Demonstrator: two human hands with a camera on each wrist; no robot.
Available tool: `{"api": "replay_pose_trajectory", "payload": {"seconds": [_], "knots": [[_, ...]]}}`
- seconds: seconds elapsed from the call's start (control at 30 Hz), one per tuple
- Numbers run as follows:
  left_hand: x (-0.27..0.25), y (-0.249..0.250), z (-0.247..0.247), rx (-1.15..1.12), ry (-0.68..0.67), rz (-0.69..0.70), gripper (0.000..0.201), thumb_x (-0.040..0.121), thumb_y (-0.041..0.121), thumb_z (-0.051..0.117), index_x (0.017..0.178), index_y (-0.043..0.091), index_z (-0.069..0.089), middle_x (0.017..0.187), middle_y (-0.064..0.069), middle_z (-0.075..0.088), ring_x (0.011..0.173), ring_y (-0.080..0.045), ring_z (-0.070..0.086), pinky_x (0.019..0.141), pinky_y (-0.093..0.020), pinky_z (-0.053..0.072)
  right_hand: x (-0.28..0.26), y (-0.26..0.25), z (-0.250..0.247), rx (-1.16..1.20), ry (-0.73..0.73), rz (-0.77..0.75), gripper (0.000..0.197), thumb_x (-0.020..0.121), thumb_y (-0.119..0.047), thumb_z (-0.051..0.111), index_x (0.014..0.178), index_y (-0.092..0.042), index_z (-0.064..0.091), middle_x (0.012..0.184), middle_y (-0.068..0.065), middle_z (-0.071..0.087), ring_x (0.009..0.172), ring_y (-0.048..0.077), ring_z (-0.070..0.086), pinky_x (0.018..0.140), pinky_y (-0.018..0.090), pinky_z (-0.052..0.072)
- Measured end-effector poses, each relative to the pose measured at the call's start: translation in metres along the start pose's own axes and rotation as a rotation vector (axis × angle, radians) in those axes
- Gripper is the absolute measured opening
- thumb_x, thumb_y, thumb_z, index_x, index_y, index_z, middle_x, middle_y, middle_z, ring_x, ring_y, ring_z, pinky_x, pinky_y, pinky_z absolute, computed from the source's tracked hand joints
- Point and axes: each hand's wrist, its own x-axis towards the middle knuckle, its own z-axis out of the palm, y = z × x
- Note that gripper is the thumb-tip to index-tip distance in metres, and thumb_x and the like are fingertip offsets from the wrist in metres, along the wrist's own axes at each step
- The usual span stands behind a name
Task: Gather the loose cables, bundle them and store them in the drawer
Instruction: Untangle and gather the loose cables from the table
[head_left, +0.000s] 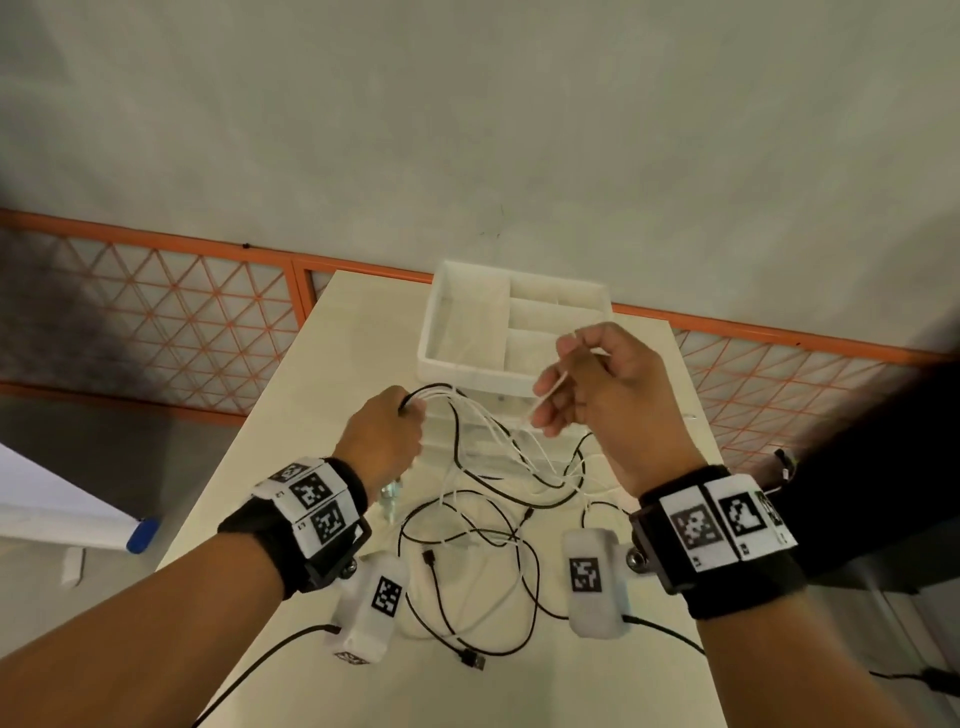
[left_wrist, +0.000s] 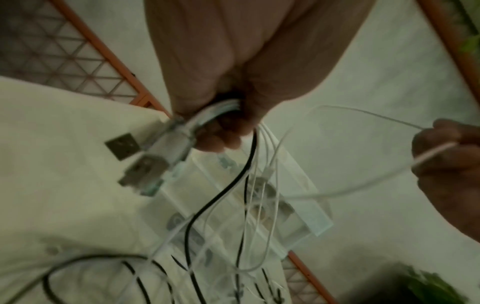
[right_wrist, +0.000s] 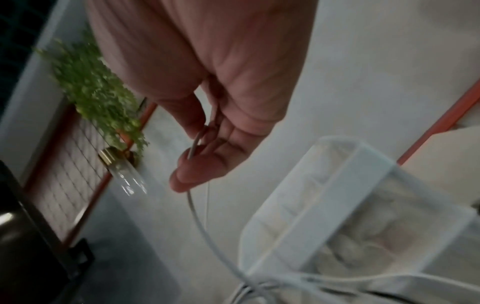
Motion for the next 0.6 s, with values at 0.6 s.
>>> {"api": "replay_pose_trajectory", "payload": {"seconds": [0.6], "knots": [[-0.010,0.007,-0.001,-0.273,-0.244,0.004,0.025,0.104,0.019,0.041,0.083,0.011,0.052,0.062,-0.006,0.055,0.072,-0.029,0.046,0.055,-0.033,0.038,0.008,0.058,-0.044,-0.068,0.510,0.374,0.050,0.096,-0.036,0.063,0.131,-0.003,0.049,0.085,0.009,0.075,0.062,0.028,0.075,0.075,0.046,0.063]]}}
